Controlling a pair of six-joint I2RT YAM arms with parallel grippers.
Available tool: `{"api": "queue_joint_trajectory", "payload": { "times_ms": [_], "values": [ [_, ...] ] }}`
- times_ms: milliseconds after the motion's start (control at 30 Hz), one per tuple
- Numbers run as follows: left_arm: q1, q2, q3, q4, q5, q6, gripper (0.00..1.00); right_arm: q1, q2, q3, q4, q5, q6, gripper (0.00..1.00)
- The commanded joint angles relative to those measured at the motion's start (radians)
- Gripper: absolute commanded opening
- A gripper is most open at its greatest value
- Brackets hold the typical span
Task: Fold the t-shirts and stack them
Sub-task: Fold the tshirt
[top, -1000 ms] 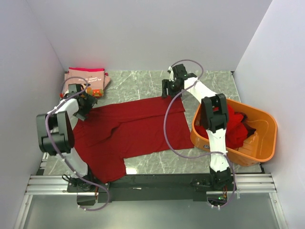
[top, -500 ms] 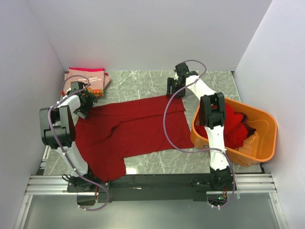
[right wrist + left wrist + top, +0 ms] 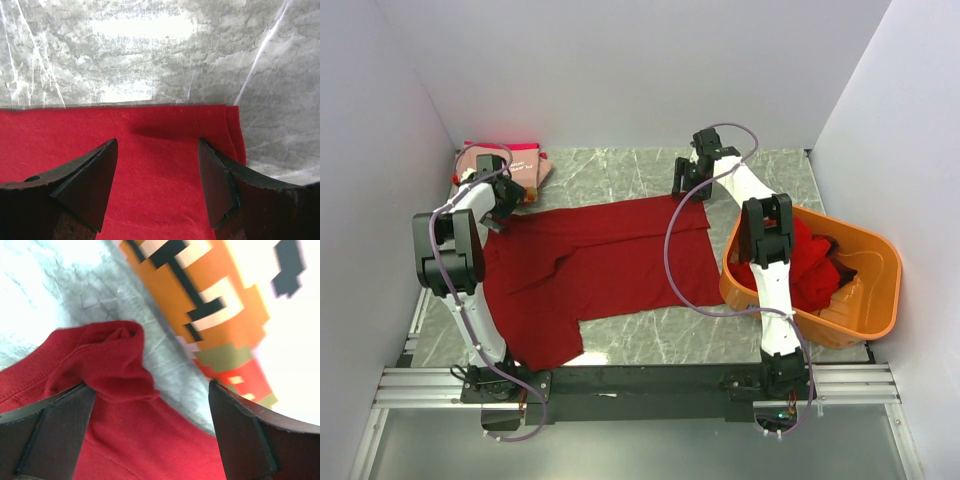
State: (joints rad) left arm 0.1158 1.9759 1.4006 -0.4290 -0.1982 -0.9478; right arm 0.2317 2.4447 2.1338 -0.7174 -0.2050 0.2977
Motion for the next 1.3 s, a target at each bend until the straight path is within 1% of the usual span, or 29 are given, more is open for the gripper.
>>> {"api": "queue_joint_trajectory", "payload": {
  "times_ms": [0,100,133,200,300,333,367,400,433,467,500,533,567,600,633,667,700,767,800,867,900,933,967,1000,1033,1067,1133,1233,1267],
  "values": [
    [-0.021,-0.012,0.086,-0.048,-0.076,0.017,0.99,-0.014,-0.038,0.041,0.024,0.009,-0.034,0.72],
    [-0.037,-0.041,0.141,-0.109,-0.102,0.024,0.99,-0.014,-0.101,0.038,0.018,0.004,-0.046,0.72],
    [-0.045,-0.054,0.147,-0.15,-0.116,0.023,0.99,-0.011,-0.124,0.009,0.028,0.0,-0.049,0.72],
    [-0.068,-0.116,0.129,-0.183,-0.138,0.018,0.99,-0.009,-0.199,-0.052,0.045,-0.01,-0.058,0.72],
    [-0.102,-0.245,0.04,-0.221,-0.168,-0.003,0.99,0.004,-0.3,-0.138,0.065,-0.008,-0.077,0.72],
    [-0.111,-0.282,-0.018,-0.235,-0.182,-0.026,0.99,0.014,-0.324,-0.162,0.075,-0.007,-0.081,0.72],
    [-0.111,-0.357,-0.047,-0.275,-0.194,-0.048,0.99,0.021,-0.37,-0.185,0.078,-0.001,-0.089,0.72],
    [-0.146,-0.395,-0.078,-0.301,-0.204,-0.072,0.99,0.026,-0.395,-0.228,0.079,0.012,-0.094,0.72],
    [-0.16,-0.435,-0.145,-0.321,-0.208,-0.113,0.99,0.035,-0.417,-0.253,0.082,0.022,-0.1,0.72],
    [-0.174,-0.513,-0.181,-0.352,-0.204,-0.132,0.99,0.053,-0.462,-0.277,0.085,0.033,-0.104,0.72],
    [-0.215,-0.555,-0.221,-0.355,-0.201,-0.159,0.99,0.061,-0.487,-0.328,0.088,0.058,-0.109,0.73],
    [-0.241,-0.631,-0.308,-0.353,-0.195,-0.167,1.0,0.075,-0.513,-0.359,0.104,0.07,-0.111,0.73],
    [-0.293,-0.667,-0.349,-0.376,-0.173,-0.183,1.0,0.093,-0.564,-0.392,0.114,0.082,-0.111,0.73],
    [-0.32,-0.701,-0.388,-0.39,-0.161,-0.219,0.99,0.104,-0.59,-0.456,0.127,0.101,-0.108,0.73],
    [-0.35,-0.76,-0.46,-0.405,-0.152,-0.242,0.99,0.113,-0.611,-0.489,0.143,0.107,-0.103,0.73],
    [-0.384,-0.79,-0.492,-0.422,-0.133,-0.265,0.99,0.135,-0.653,-0.518,0.151,0.111,-0.094,0.73],
    [-0.453,-0.819,-0.523,-0.459,-0.124,-0.316,0.99,0.142,-0.673,-0.576,0.159,0.115,-0.091,0.73],
    [-0.534,-0.893,-0.61,-0.496,-0.101,-0.385,0.99,0.175,-0.726,-0.641,0.19,0.119,-0.081,0.73],
    [-0.624,-0.913,-0.638,-0.507,-0.086,-0.449,1.0,0.182,-0.74,-0.694,0.2,0.122,-0.077,0.73],
    [-0.718,-0.956,-0.712,-0.525,-0.057,-0.531,0.99,0.198,-0.776,-0.738,0.22,0.124,-0.066,0.73],
    [-0.816,-0.963,-0.733,-0.518,-0.028,-0.584,1.0,0.211,-0.783,-0.764,0.222,0.127,-0.065,0.73],
    [-0.858,-0.966,-0.761,-0.519,-0.018,-0.618,0.97,0.216,-0.794,-0.775,0.222,0.131,-0.062,0.73],
    [-0.983,-0.954,-0.773,-0.545,-0.007,-0.714,0.96,0.227,-0.808,-0.804,0.222,0.141,-0.062,0.73],
    [-0.984,-0.954,-0.773,-0.545,-0.007,-0.715,0.96,0.227,-0.808,-0.804,0.222,0.145,-0.062,0.73],
    [-1.046,-0.948,-0.769,-0.563,-0.01,-0.776,0.96,0.227,-0.811,-0.817,0.217,0.15,-0.06,0.73],
    [-1.074,-0.933,-0.767,-0.582,-0.018,-0.804,0.93,0.228,-0.814,-0.825,0.214,0.153,-0.06,0.73],
    [-1.123,-0.917,-0.767,-0.645,-0.023,-0.883,0.92,0.23,-0.823,-0.841,0.214,0.159,-0.055,0.73],
    [-1.133,-0.907,-0.819,-0.642,-0.012,-0.911,0.88,0.232,-0.831,-0.859,0.222,0.139,-0.052,0.73],
    [-1.131,-0.914,-0.834,-0.633,-0.001,-0.917,0.84,0.235,-0.832,-0.862,0.223,0.136,-0.052,0.73]
  ]
}}
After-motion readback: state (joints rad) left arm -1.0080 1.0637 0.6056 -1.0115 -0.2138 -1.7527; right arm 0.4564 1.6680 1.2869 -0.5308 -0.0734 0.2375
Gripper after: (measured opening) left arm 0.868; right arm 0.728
